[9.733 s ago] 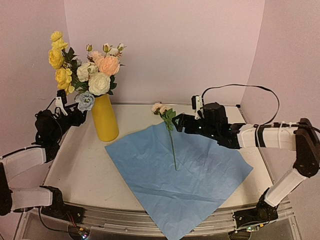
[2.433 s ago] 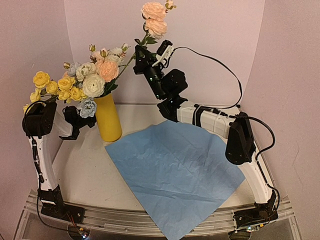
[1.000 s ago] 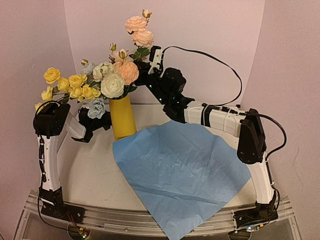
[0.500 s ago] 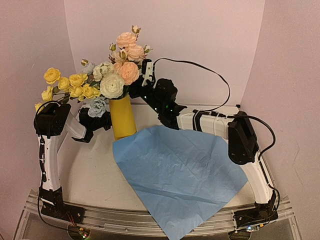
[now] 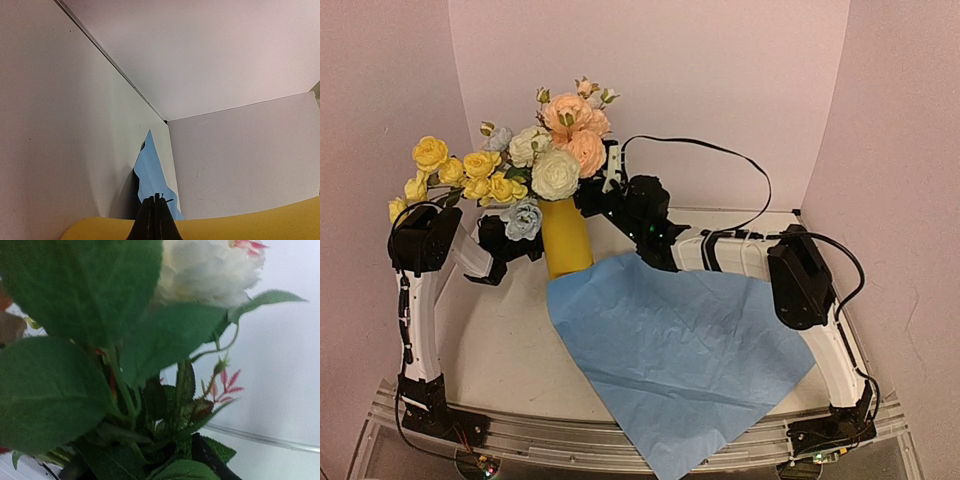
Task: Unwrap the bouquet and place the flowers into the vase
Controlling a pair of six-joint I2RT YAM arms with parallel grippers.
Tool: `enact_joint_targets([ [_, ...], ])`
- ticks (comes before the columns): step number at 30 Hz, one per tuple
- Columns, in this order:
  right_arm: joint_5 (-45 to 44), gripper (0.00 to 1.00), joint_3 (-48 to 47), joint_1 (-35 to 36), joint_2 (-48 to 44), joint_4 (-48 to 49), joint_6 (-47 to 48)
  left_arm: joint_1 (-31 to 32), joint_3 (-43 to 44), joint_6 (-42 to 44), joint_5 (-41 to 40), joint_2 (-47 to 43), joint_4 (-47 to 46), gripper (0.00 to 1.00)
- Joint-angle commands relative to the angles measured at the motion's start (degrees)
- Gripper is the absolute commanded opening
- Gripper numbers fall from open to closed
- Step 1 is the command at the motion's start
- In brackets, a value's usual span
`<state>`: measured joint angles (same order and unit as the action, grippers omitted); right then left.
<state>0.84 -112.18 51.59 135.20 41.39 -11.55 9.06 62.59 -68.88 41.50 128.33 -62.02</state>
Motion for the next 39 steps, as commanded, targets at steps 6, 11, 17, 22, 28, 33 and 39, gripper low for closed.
enact_joint_targets([
  [6, -6.8, 0.59, 14.1, 0.3, -13.8, 7.0, -2.5, -2.3, 0.5, 0.8, 1.1, -1.6, -2.2, 0.00],
  [11, -8.3, 0.77, 19.9, 0.2, -17.3, 7.3, -2.0, -4.5, -1.8, 0.8, 1.1, -3.9, -2.2, 0.02],
  [17, -9.8, 0.98, 28.3, 0.3, -20.8, 7.6, -1.8, -8.3, -9.5, 1.2, -0.2, -9.0, -2.2, 0.19],
  [22, -10.8, 0.98, 37.0, 0.3, -24.9, 8.6, -2.6, -11.3, -21.0, 3.3, -2.1, -17.3, -2.2, 0.25],
  [28, -14.1, 0.98, 55.5, -1.6, -35.3, 9.6, -1.4, -14.5, -37.4, 8.3, -3.4, -33.0, 3.3, 0.45],
  [33, -12.7, 0.98, 70.2, -6.5, -46.6, 11.1, -2.2, -14.6, -38.7, 21.8, -9.5, -47.9, 24.3, 0.77],
  [39, -12.8, 0.98, 88.4, -14.3, -62.4, 21.1, -0.2, -14.4, -41.4, 35.7, -16.3, -63.2, 31.5, 0.99],
])
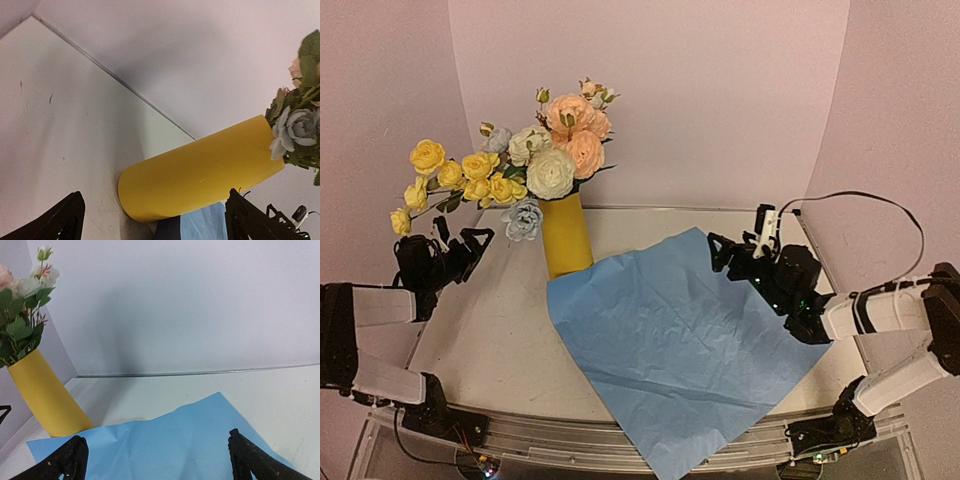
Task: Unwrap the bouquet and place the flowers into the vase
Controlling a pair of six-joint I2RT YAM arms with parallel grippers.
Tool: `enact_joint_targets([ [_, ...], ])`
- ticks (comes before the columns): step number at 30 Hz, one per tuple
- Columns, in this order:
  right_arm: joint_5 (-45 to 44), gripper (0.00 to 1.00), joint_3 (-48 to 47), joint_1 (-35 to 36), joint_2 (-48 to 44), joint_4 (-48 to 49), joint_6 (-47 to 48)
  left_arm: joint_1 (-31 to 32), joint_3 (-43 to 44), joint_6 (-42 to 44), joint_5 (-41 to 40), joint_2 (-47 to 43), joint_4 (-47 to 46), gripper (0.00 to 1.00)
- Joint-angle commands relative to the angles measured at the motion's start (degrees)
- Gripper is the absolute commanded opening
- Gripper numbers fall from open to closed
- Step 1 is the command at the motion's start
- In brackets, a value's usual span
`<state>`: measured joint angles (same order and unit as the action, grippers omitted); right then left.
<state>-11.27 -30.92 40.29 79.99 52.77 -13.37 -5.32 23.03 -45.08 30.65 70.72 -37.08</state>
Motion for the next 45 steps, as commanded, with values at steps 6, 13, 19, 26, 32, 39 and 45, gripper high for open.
enact_joint_targets([
  [6, -2.6, 0.98, 11.9, -9.6, -14.1, 11.7, 9.8, 2.1, -5.4, 24.7, -23.9, -11.9, 6.5, 0.99],
  [13, -2.5, 0.98, 14.2, -19.3, -14.4, 13.0, 16.7, 2.4, -6.7, 33.7, -30.9, -2.7, -5.3, 1.00],
  [19, 2.1, 0.98, 12.2, -27.0, -9.3, 11.2, 21.9, 2.5, -5.8, 36.2, -31.5, 9.8, -16.9, 0.99],
  [26, 9.6, 0.98, 9.5, -34.6, 3.7, 16.4, 20.2, 2.7, -6.9, 37.6, -31.1, 18.1, -26.1, 0.99],
  [32, 8.7, 0.98, 16.1, -37.2, 7.4, 32.2, 16.1, 3.5, -6.2, 39.2, -30.9, 20.1, -26.4, 1.00],
  [39, 10.2, 0.98, 14.7, -37.5, 7.1, 29.0, 16.4, 6.7, -5.9, 41.2, -33.4, 23.8, -29.6, 0.99],
  [45, 10.4, 0.98, 14.5, -37.6, 7.3, 28.7, 16.4, 7.0, -5.7, 41.6, -33.2, 23.9, -29.6, 1.00],
])
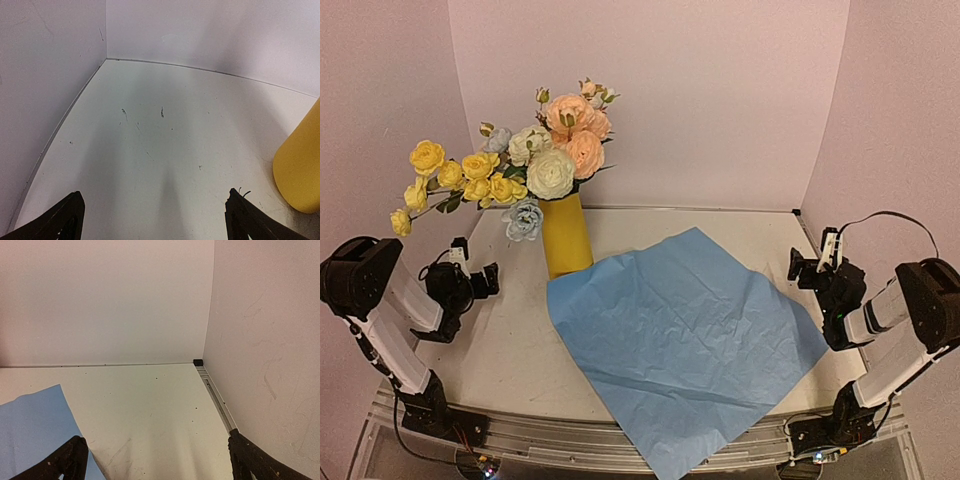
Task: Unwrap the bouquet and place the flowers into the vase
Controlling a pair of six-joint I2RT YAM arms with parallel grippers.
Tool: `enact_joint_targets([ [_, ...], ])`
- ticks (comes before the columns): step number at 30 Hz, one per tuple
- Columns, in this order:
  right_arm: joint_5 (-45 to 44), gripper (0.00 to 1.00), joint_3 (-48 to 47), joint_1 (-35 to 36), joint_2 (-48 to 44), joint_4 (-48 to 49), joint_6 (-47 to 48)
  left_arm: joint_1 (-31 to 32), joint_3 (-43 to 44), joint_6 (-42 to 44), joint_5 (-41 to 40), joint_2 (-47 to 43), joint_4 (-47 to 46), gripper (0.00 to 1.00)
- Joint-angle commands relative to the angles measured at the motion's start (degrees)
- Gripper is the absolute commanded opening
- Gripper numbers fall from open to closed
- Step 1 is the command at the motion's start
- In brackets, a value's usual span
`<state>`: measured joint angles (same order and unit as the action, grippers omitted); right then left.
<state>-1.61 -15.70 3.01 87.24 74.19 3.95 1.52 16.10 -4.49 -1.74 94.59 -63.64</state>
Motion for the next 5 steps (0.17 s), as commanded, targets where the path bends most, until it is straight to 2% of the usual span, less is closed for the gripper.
enact_joint_targets([
  [1, 1.0, 0.98, -1.1, -0.3, 0.2, 7.1, -0.8, 0.2, 1.2, 1.1, -0.8, 0.0, -3.0, 0.99],
  [5, 3.0, 0.98, -1.3, -1.2, 0.0, 5.8, -1.0, 0.2, 1.2, 1.1, -0.8, 0.0, -3.0, 0.99],
])
